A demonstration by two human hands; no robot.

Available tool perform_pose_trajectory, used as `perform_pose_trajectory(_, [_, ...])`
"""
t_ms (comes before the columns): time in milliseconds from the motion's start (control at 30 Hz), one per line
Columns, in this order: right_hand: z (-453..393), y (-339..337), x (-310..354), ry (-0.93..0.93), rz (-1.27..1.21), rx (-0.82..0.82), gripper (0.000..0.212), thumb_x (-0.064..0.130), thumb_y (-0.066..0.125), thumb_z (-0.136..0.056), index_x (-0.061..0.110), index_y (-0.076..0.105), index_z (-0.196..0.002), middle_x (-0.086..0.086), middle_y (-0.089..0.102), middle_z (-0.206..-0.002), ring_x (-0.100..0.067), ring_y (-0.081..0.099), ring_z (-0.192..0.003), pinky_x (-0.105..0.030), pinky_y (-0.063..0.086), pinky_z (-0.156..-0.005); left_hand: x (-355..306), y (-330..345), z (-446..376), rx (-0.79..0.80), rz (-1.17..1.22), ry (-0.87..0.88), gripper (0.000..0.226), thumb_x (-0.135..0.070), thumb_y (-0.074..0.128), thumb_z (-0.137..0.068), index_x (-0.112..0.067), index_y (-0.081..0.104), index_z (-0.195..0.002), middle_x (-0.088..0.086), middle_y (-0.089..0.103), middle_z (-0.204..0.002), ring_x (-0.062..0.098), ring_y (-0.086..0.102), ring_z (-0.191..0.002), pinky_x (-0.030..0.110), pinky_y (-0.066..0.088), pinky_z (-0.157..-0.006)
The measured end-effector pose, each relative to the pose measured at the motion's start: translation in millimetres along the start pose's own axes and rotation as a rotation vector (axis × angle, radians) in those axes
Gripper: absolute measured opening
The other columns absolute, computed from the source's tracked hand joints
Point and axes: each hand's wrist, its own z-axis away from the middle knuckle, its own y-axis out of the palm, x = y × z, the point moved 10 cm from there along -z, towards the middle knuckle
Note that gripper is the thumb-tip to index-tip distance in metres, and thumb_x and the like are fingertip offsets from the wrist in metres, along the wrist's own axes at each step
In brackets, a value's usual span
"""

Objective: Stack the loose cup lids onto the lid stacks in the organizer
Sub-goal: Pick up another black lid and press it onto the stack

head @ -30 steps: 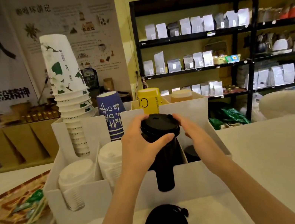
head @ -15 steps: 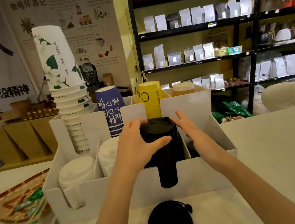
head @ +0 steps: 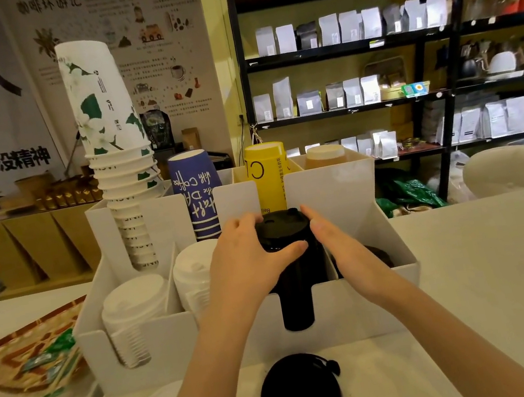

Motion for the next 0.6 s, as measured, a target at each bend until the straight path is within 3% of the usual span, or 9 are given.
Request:
perform_pose_trajectory(267, [-1,0,-2,-0.022,0.099,0.007,0.049,0.04,0.026,-0.093,0.033,0.015,-0.141,0.011,0.019,-0.153,-0.005,0.016,-0.138,-0.031,0.012,-0.117,0,4,2,0.006,-0.056,-0.044,0.061,-0.053,0.065,-0.068,-0.019,0.047,-0.115,0.002,0.051,-0.114,0.01,0.041,-0.091,0.023,0.038,-0.074])
perform_pose_trajectory(433, [4,-9,9,-0.018,0.172,-0.03,0.047,0.039,0.028,-0.093,0.03,0.023,-0.14,0.008,0.029,-0.15,-0.006,0.024,-0.135,-0.022,0.018,-0.106,-3,2,4,0.034,-0.061,-0.02,0.06,-0.052,0.063,-0.07,-0.019,0.046,-0.118,0.003,0.051,-0.116,0.011,0.043,-0.094,0.024,0.038,-0.075])
perform_pose_trajectory(533, [14,-24,28,-0.064,0.251,-0.082,0.046,0.036,0.036,-0.092,0.028,0.03,-0.137,0.006,0.039,-0.143,-0.006,0.036,-0.126,-0.022,0.026,-0.1,-8,0,7,0.063,-0.057,0.007,0.058,-0.049,0.062,-0.074,-0.02,0.048,-0.122,0.005,0.052,-0.123,0.017,0.047,-0.108,0.026,0.037,-0.083])
perform_pose_trajectory(600, [26,-36,43,-0.121,0.255,-0.123,0.043,0.034,0.04,-0.091,0.028,0.035,-0.134,0.005,0.047,-0.135,-0.005,0.043,-0.118,-0.019,0.034,-0.094,-15,-6,11,0.063,-0.057,0.032,0.059,-0.049,0.059,-0.076,-0.02,0.046,-0.126,0.006,0.045,-0.136,0.021,0.04,-0.124,0.033,0.036,-0.097])
